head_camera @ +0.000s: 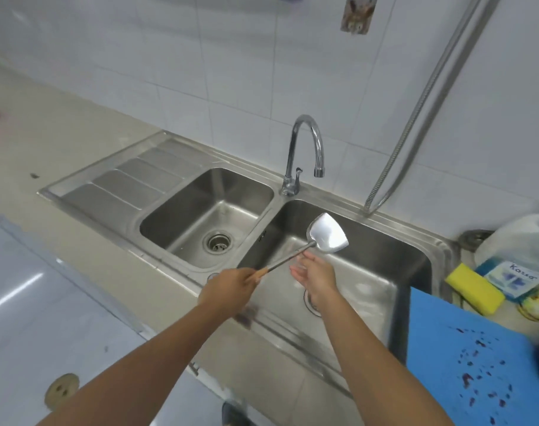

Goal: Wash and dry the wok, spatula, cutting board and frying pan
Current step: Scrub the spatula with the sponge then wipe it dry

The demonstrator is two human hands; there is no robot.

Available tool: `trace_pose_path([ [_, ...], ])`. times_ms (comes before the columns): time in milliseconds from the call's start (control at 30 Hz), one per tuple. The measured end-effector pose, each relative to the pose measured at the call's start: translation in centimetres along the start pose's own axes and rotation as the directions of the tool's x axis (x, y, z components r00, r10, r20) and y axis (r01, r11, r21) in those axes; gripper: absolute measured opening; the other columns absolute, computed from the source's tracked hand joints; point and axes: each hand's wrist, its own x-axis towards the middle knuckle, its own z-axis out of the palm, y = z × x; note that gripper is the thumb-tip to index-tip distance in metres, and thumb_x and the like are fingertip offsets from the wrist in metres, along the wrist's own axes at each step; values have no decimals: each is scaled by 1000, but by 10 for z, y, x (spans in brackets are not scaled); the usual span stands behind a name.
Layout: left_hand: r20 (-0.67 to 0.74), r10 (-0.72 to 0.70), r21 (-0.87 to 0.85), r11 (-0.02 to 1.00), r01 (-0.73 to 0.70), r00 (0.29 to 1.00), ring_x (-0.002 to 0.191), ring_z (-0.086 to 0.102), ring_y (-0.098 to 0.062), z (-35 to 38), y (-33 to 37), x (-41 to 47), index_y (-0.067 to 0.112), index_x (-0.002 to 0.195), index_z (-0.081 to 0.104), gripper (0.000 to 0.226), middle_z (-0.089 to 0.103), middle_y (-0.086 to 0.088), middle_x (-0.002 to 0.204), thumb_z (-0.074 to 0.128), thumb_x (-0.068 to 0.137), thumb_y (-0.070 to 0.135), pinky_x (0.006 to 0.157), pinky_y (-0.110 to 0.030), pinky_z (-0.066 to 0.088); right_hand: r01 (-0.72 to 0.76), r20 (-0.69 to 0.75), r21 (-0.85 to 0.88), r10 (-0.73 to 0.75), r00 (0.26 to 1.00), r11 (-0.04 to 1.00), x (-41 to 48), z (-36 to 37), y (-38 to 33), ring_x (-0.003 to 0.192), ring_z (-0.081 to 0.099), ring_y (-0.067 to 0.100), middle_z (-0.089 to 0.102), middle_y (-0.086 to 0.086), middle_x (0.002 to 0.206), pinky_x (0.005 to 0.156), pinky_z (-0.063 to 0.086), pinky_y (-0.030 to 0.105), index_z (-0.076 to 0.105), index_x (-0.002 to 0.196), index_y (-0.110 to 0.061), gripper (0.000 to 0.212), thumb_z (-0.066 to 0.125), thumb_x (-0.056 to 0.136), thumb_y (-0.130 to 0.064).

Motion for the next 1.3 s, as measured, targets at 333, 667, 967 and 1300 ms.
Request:
trace_pose_path([
  [333,50,-53,105,993,48,997,62,61,-9,-34,-47,80,35,90,67,31,61,10,63,43,95,53,55,-26,46,357,74,-687,-428,901,633,115,51,-79,122,54,23,60,4,132,101,41,30,57,135,-19,46,49,91,-11],
  [667,121,-25,152,988,6,992,58,56,-5,-20,-55,107,47,76,57,37,58,10,57,33,90,72,63,-32,53,392,273,-643,-281,920,657,186,62,-117,107,54,-7,51,-26,133,90,44,17,39,139,-51,66,46,88,-11],
  [967,212,23,200,977,-66,977,63,59,-8,-37,-50,110,36,94,65,34,63,7,64,41,93,59,62,-32,50,506,442,-688,-253,861,520,191,51,-131,114,55,5,55,-20,136,96,45,28,44,137,-50,64,46,88,-8],
  [1300,187,27,160,985,-57,982,61,52,-13,-44,-54,109,39,73,56,28,57,5,60,45,93,56,65,-35,50,525,458,-733,-256,851,432,198,54,-127,90,58,2,50,-25,135,90,47,26,45,129,-60,48,49,93,-29],
])
